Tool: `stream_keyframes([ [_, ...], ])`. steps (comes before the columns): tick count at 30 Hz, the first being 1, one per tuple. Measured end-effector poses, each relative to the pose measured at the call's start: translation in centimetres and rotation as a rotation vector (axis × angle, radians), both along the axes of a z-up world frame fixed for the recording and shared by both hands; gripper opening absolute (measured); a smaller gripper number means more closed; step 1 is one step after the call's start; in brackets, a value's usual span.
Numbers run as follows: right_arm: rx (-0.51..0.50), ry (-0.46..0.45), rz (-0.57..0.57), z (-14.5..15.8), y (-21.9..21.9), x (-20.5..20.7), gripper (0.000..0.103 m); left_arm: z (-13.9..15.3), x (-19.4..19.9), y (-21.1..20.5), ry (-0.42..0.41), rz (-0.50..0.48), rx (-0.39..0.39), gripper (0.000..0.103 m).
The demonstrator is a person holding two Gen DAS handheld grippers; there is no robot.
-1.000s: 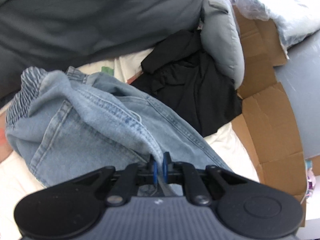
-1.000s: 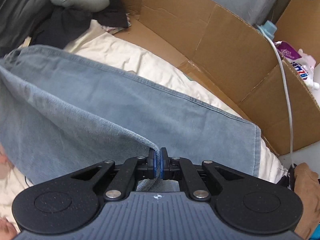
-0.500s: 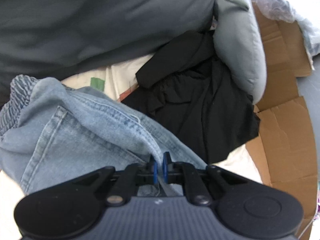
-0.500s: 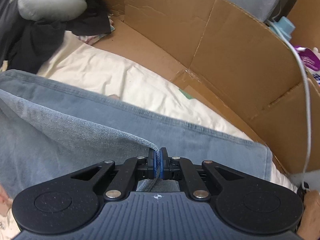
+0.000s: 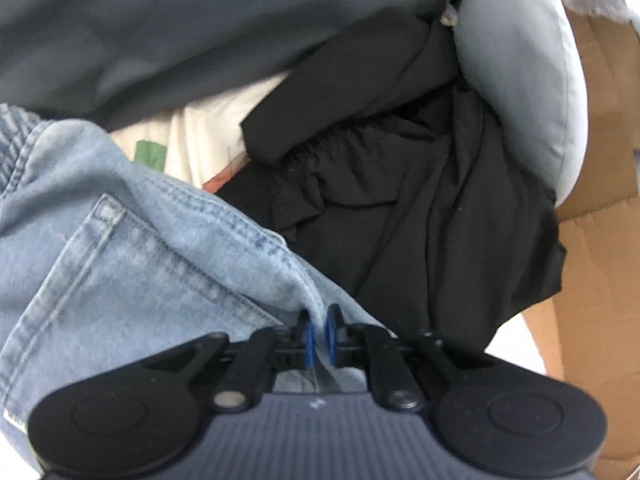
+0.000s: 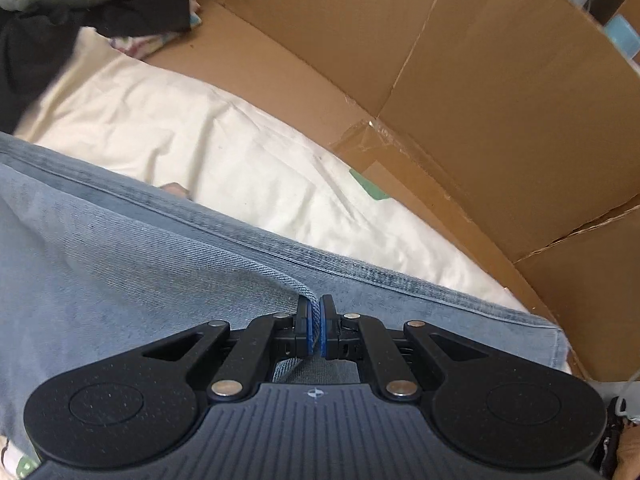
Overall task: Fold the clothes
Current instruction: 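Lift the jeans with both grippers and fold them over toward the cardboard box, then open both grippers to release the folded jeans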
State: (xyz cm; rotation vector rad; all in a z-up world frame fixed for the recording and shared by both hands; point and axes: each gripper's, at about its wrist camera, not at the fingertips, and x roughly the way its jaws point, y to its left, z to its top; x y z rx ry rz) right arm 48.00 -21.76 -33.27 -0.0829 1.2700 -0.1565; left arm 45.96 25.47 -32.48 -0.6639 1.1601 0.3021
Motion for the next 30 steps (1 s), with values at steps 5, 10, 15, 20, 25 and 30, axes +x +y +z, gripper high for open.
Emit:
stream_keyframes([
  [5, -0.035, 0.006, -0.003, -0.6, 0.4, 0.7, 0.001, 0.5, -0.3, 0.3, -0.023, 0.004, -0.03, 0.008],
  [10, -0.055, 0.012, -0.002, -0.2, 0.4, 1.1, 0.001, 1.6, -0.6, 0.8, -0.054, 0.007, -0.071, 0.008],
  [15, -0.042, 0.024, -0.022, -0.9, -0.2, 2.2, 0.002, 0.6, 0.6, 0.2, -0.036, -0.013, -0.027, 0.008],
  [20, -0.023, 0.023, -0.002, -2.5, -0.5, 2.4, 0.003, -0.6, 0.4, 0.5, -0.004, 0.038, -0.058, 0.018],
  [25, 0.073, -0.081, -0.056, -0.3, -1.8, 0.8, 0.01, 2.1, -0.5, -0.4, -0.045, -0.067, 0.059, 0.042],
  [30, 0.166, -0.239, -0.105, 3.9, -3.5, -1.4, 0.043, 3.8, -1.5, -1.0, -0.086, -0.164, 0.096, 0.049],
])
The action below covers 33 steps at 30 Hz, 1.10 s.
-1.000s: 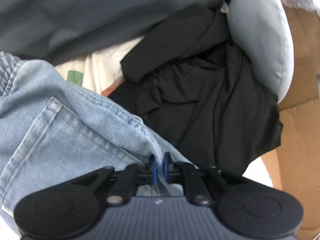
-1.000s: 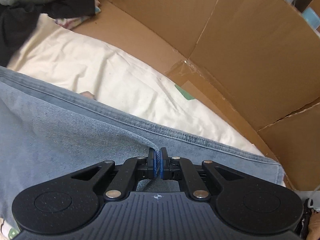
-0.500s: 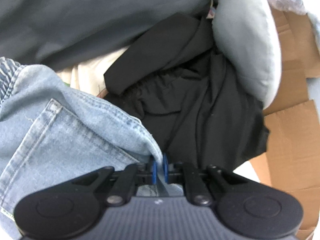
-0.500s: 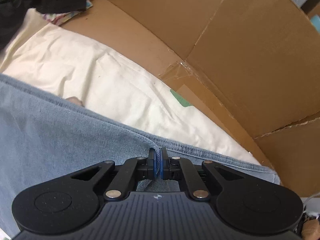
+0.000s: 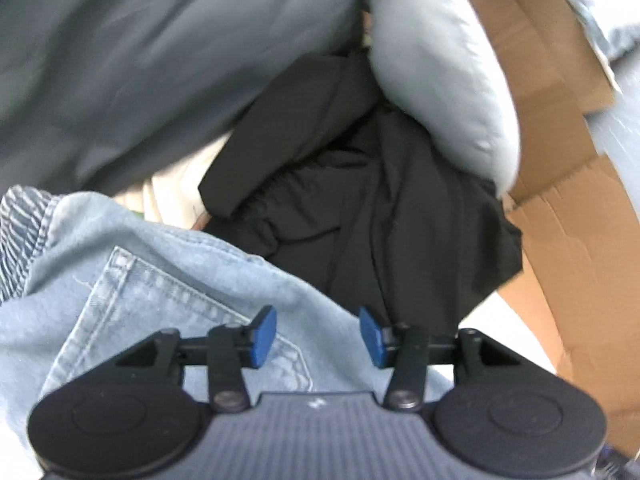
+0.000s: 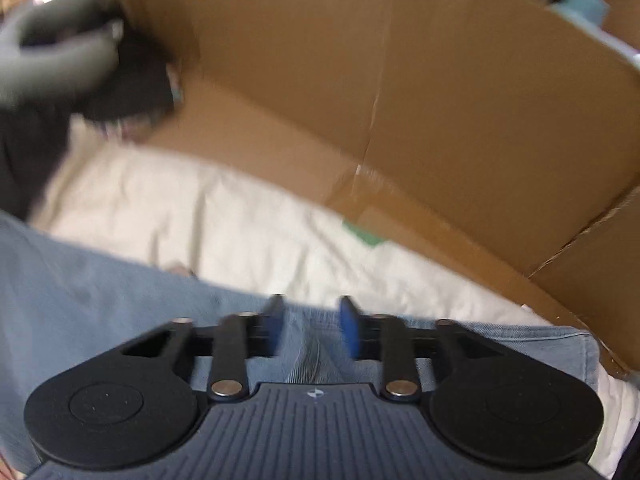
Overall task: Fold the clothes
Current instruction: 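Open both grippers to release the folded jeans, then lower the right gripper and pinch the jeans leg hem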
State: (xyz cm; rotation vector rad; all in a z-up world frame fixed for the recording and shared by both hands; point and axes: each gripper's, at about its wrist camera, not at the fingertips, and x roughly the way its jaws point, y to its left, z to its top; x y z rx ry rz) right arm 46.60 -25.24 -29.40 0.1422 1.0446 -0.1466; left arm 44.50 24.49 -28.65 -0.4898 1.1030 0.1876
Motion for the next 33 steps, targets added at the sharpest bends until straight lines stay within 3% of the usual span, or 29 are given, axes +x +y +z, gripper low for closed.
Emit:
stream_keyframes([
  [3, 0.03, -0.037, 0.011, 1.9, -0.3, -1.5, 0.043, -0.3, -0.5, -0.5, 0.026, -0.074, 0.068, 0.049],
  [6, 0.024, -0.047, 0.036, 2.6, -0.2, -4.0, 0.046, -1.0, -1.4, -1.0, 0.048, -0.109, 0.08, 0.049],
  [12, -0.025, -0.023, 0.083, 2.0, 0.5, -10.0, 0.046, -1.7, -3.9, -2.1, 0.085, -0.202, 0.112, 0.049],
  [20, 0.009, -0.002, 0.117, 0.1, 3.2, -16.7, 0.046, -2.8, -7.3, -4.9, 0.079, -0.379, 0.187, 0.049],
  [26, 0.02, -0.02, 0.198, -1.9, 7.5, -19.6, 0.046, -3.1, -10.1, -6.1, 0.04, -0.442, 0.203, 0.049],
  [33, 0.017, -0.023, 0.283, -4.2, 11.3, -21.6, 0.046, -2.0, -13.9, -5.7, -0.035, -0.416, 0.173, 0.049],
])
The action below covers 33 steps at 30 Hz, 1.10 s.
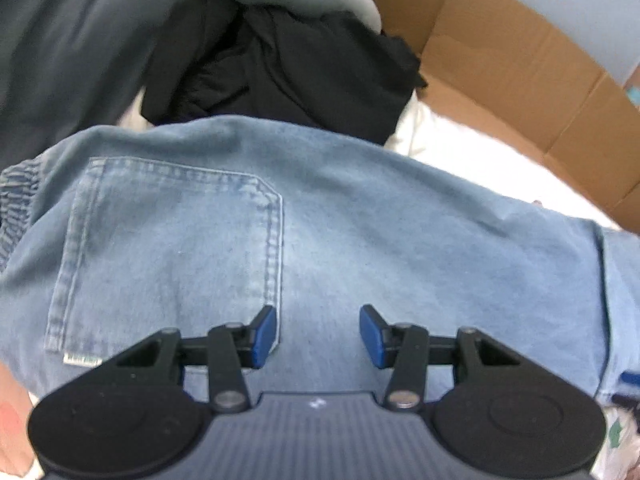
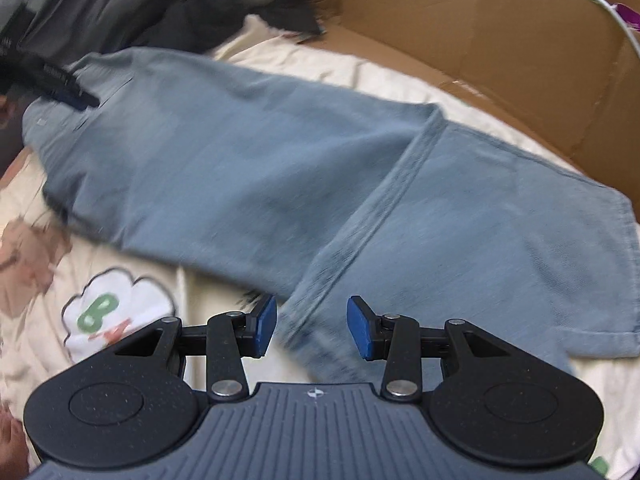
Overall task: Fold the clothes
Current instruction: 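Lower the right gripper and pinch the jeans leg hem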
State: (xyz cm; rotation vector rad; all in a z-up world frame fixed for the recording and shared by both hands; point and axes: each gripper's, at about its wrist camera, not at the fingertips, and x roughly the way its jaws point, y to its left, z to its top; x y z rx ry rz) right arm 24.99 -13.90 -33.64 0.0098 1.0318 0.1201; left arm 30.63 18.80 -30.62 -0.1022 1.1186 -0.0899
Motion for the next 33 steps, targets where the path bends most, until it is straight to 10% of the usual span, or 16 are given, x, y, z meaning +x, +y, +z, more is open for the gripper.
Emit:
stream_keyframes([
  [16, -0.101, 0.023, -0.019, -3.9, 2.5, 0.9, 0.056, -1.9, -2.7, 1.8, 0.053, 0.124, -0.052, 0.049],
  [24, 0.0, 0.093, -0.022, -2.3, -0.6, 1.0, 0.012, -2.4, -2.2, 0.2, 0.035, 0.078, -0.07, 0.049],
  [33, -0.081, 0.093, -0.001, 1.6, -4.0, 1.3, 0.009, -3.9, -1.8, -0.7, 0.04, 0.093, -0.098, 0.049],
])
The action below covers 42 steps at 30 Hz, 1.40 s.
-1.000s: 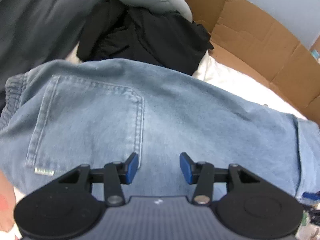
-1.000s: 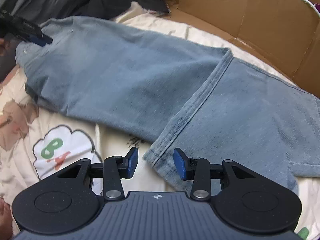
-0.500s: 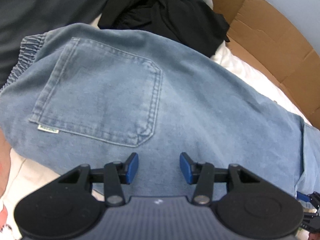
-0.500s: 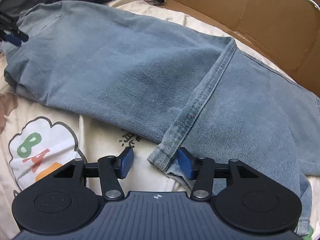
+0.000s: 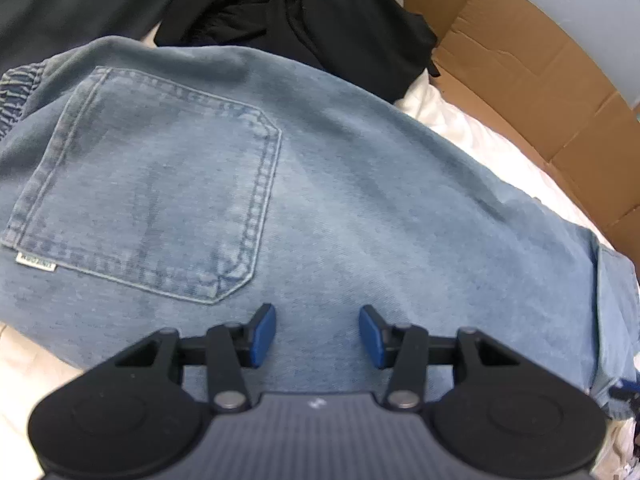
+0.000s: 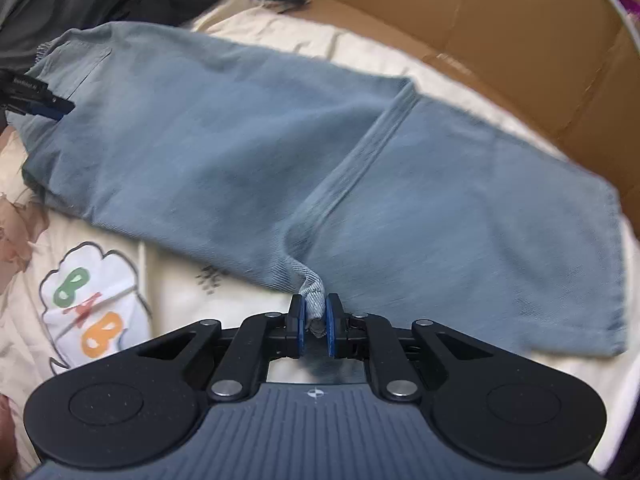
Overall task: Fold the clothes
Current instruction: 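Lower the right gripper and pinch the jeans leg hem, then pull the hem with the right gripper to straighten it, then open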
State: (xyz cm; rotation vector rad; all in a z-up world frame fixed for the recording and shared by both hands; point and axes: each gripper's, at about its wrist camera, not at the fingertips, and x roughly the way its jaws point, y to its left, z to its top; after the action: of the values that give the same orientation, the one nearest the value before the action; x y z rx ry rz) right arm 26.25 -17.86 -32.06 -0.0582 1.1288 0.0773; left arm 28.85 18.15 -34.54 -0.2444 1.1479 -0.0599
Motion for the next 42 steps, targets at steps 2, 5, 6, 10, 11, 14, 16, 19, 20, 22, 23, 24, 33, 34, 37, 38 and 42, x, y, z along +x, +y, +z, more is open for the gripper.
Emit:
stream_keyframes([
  [2, -0.037, -0.009, -0.007, 0.9, -1.2, 0.3, 0.009, -0.1, -0.1, 0.0, -0.004, 0.007, -0.005, 0.049],
  [5, -0.083, -0.022, -0.029, 2.1, -3.5, 0.8, 0.009, -0.5, 0.2, -0.1, 0.0, -0.008, -0.006, 0.05],
  [6, -0.097, -0.024, -0.037, 2.4, -4.4, 1.0, 0.009, -0.6, 0.4, -0.3, 0.004, -0.025, 0.005, 0.05],
  [10, -0.165, -0.033, -0.07, 3.1, -7.5, 2.2, 0.009, -0.6, 1.1, -0.6, 0.008, -0.056, 0.015, 0.05],
  [11, -0.182, -0.034, -0.08, 3.2, -8.1, 2.5, 0.009, -0.7, 1.2, -0.6, 0.01, -0.054, 0.012, 0.05],
  [14, -0.233, -0.037, -0.117, 3.6, -10.3, 3.8, 0.009, -1.0, 1.4, -0.6, 0.019, -0.054, 0.009, 0.052],
  [16, -0.27, -0.036, -0.126, 3.8, -11.6, 4.7, 0.009, -1.3, 1.4, -0.7, 0.019, -0.059, 0.011, 0.054],
  [19, -0.329, -0.036, -0.126, 4.2, -13.5, 6.3, 0.009, -1.4, 1.5, -1.0, 0.018, -0.07, 0.017, 0.058],
  [20, -0.35, -0.038, -0.127, 4.4, -14.1, 6.9, 0.009, -1.5, 1.5, -1.1, 0.016, -0.074, 0.021, 0.058],
  [22, -0.387, -0.044, -0.136, 4.8, -15.5, 7.9, 0.009, -1.4, 1.5, -1.3, 0.014, -0.074, 0.028, 0.058],
  [23, -0.4, -0.049, -0.139, 5.0, -16.1, 8.6, 0.008, -1.4, 1.5, -1.3, 0.013, -0.071, 0.027, 0.058],
  [24, -0.409, -0.051, -0.149, 5.0, -16.7, 9.1, 0.008, -1.3, 1.4, -1.2, 0.012, -0.067, 0.024, 0.058],
  [33, -0.452, -0.026, -0.214, 2.2, -20.5, 13.1, 0.008, 0.6, -0.3, 2.0, 0.018, -0.001, 0.026, 0.044],
  [34, -0.455, -0.023, -0.216, 1.7, -20.7, 13.4, 0.008, 1.0, -0.6, 2.5, 0.016, 0.0, 0.041, 0.044],
  [37, -0.465, -0.024, -0.224, 0.8, -21.3, 14.0, 0.008, 2.0, -1.7, 4.3, 0.021, 0.021, 0.076, 0.044],
  [38, -0.469, -0.025, -0.228, 0.6, -21.5, 14.2, 0.008, 2.3, -2.0, 4.9, 0.024, 0.03, 0.089, 0.044],
  [42, -0.484, -0.012, -0.228, -0.1, -21.6, 14.9, 0.008, 3.0, -3.7, 6.8, 0.049, 0.08, 0.112, 0.044],
])
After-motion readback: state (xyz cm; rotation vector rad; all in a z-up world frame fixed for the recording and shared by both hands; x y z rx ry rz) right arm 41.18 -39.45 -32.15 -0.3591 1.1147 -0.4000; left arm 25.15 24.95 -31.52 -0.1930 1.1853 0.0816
